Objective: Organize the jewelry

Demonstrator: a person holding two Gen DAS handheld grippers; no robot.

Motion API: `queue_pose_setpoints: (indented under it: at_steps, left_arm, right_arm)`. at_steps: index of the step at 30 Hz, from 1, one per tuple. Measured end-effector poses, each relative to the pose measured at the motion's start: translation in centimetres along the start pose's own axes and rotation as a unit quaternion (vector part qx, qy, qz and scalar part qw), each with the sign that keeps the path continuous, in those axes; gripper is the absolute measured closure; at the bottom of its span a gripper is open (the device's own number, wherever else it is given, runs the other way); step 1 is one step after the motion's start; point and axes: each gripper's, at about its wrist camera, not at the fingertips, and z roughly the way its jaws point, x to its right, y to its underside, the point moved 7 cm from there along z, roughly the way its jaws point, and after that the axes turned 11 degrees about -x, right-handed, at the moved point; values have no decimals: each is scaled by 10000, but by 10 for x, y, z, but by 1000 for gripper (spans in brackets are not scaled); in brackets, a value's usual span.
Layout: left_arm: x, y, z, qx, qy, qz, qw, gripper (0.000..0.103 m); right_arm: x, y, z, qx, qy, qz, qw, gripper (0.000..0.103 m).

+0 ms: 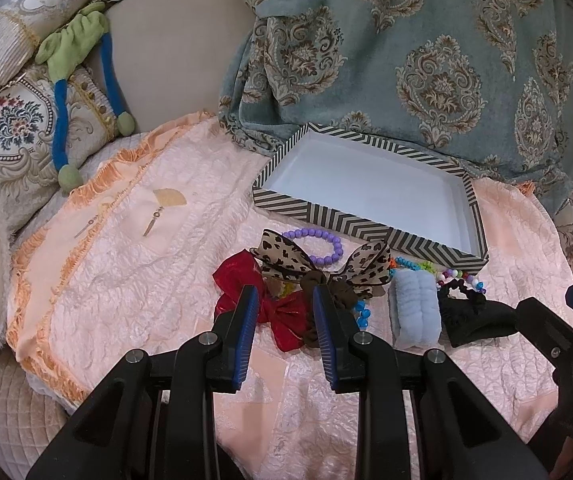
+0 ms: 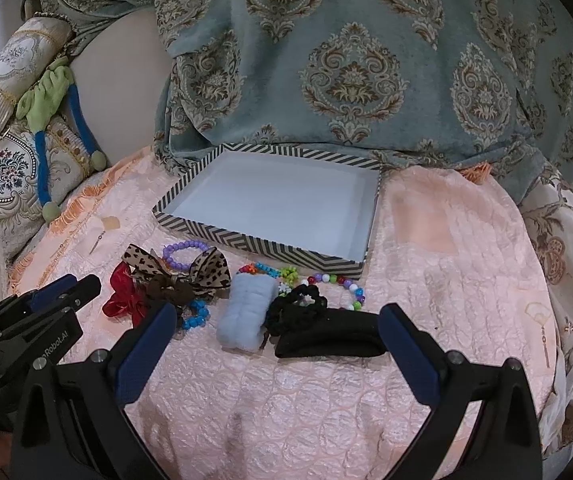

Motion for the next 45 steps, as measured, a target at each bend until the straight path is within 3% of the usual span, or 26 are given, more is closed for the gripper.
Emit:
queue_pose_setpoints:
  at_steps: [45]
  left_arm:
    - [-6, 8, 23, -347, 170, -107, 9992, 92]
  right_arm:
    - [4, 10, 28, -444, -68, -21, 9990, 1]
